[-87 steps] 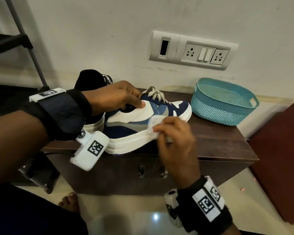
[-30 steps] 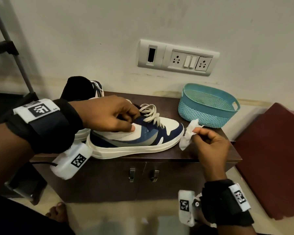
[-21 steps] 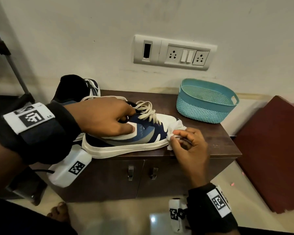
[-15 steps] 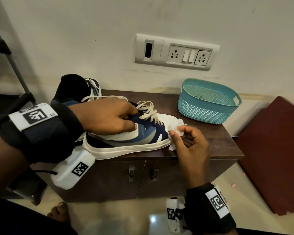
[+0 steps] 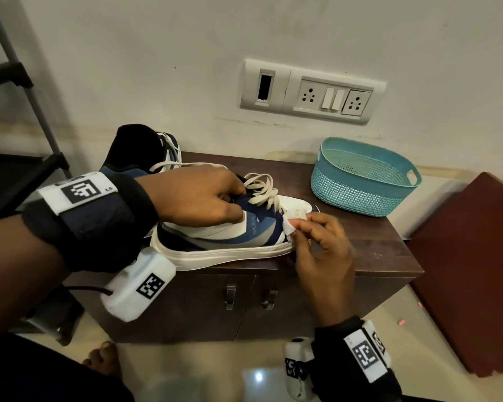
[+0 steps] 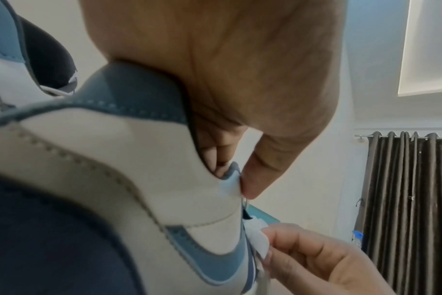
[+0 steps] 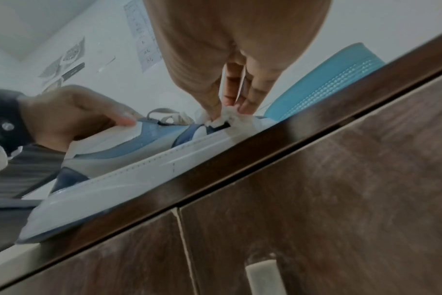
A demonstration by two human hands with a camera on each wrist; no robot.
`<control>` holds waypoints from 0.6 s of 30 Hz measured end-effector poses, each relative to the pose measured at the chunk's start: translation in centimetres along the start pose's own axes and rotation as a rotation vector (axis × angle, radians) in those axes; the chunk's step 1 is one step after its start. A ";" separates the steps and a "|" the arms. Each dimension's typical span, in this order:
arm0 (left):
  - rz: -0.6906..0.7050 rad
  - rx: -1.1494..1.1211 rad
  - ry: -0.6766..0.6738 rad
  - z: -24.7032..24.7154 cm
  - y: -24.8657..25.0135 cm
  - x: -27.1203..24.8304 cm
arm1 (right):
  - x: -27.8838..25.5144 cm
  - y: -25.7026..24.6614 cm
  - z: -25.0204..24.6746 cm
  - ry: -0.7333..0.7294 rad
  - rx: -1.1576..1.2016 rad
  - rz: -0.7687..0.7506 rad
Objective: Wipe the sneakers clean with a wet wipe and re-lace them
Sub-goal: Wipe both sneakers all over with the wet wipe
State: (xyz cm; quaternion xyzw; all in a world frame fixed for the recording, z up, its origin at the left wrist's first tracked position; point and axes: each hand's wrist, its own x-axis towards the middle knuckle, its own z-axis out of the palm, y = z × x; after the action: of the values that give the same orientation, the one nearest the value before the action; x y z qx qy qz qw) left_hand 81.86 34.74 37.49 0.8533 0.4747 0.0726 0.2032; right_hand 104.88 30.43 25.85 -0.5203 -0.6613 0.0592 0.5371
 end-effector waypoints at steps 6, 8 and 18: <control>-0.018 -0.105 -0.029 -0.1 0.3 0.3 | -1.7 -2.6 2.6 0.041 -0.027 -0.100; -0.022 -0.102 -0.031 -0.2 0.3 0.3 | -2.2 -3.1 2.8 -0.030 -0.024 -0.224; -0.042 -0.100 -0.054 -0.3 0.3 0.0 | -0.8 -2.4 1.9 -0.051 -0.092 -0.238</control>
State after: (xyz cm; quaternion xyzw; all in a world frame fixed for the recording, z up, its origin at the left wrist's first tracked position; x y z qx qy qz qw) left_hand 82.00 34.66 37.93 0.8336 0.4824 0.0690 0.2599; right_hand 101.84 29.70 26.10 -0.4605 -0.7340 -0.0222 0.4987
